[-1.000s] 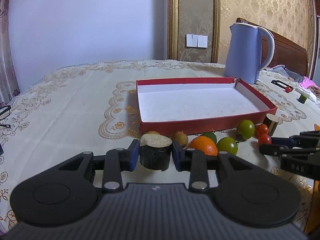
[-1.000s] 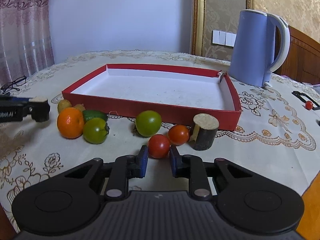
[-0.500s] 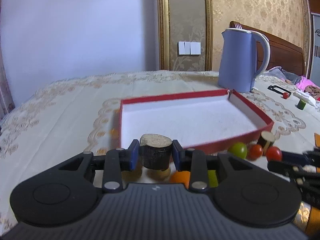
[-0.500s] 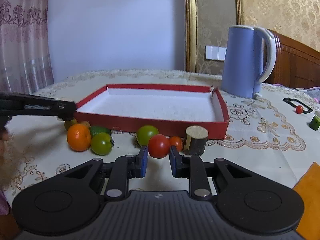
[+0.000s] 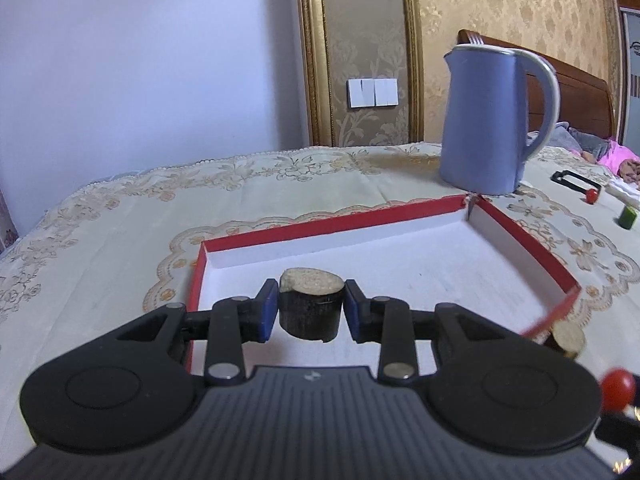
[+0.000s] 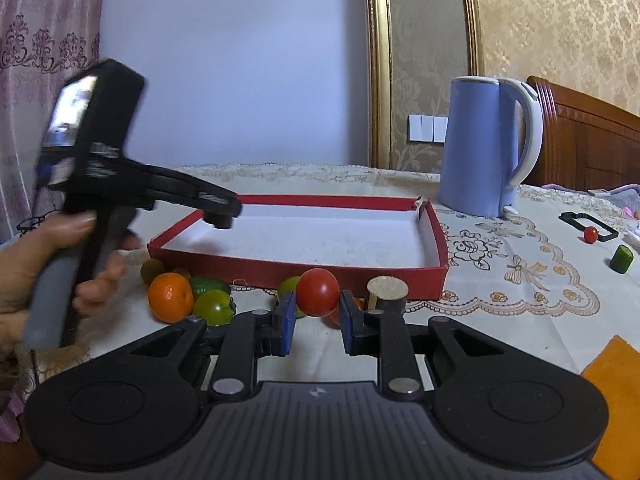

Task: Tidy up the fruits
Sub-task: 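Carry the log piece into the tray and open the left tool while the right tool grasps the tomato, then carry the red cherry tomato into the tray and open the right tool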

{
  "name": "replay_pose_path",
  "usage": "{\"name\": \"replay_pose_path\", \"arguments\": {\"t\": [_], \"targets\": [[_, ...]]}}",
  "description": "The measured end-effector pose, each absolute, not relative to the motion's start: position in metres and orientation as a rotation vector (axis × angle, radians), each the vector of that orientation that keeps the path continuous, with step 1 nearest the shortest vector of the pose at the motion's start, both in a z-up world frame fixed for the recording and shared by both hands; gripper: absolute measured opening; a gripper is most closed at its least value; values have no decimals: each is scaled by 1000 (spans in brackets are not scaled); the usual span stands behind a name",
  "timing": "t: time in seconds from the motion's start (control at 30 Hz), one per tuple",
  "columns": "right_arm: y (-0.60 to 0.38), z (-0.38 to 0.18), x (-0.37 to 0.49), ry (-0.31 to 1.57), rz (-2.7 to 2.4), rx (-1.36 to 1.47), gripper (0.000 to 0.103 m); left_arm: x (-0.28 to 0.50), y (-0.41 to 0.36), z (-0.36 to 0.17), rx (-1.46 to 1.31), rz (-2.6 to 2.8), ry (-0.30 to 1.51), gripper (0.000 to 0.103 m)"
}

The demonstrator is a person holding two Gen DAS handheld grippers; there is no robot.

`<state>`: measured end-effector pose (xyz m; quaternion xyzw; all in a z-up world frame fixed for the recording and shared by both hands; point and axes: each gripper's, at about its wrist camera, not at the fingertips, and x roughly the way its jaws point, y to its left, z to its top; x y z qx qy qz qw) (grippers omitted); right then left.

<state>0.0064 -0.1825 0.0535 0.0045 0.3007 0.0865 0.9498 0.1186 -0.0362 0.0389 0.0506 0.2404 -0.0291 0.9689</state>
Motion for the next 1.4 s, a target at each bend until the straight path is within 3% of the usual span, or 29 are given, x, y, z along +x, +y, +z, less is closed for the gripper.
{"name": "replay_pose_path", "arguments": {"t": [0.67, 0.93, 1.07, 1.17, 1.4], "targets": [[-184, 51, 19, 616, 160, 14, 22, 168, -41, 35, 111, -38, 522, 33], [-185, 51, 27, 603, 162, 13, 22, 149, -36, 44, 116, -15, 476, 48], [-188, 50, 32, 598, 165, 21, 22, 119, -25, 46, 97, 44, 427, 80], [-191, 48, 38, 597, 167, 31, 22, 91, -12, 38, 86, 123, 387, 89], [-191, 47, 60, 603, 182, 42, 22, 51, 15, 28, 40, 226, 336, 99]]}}
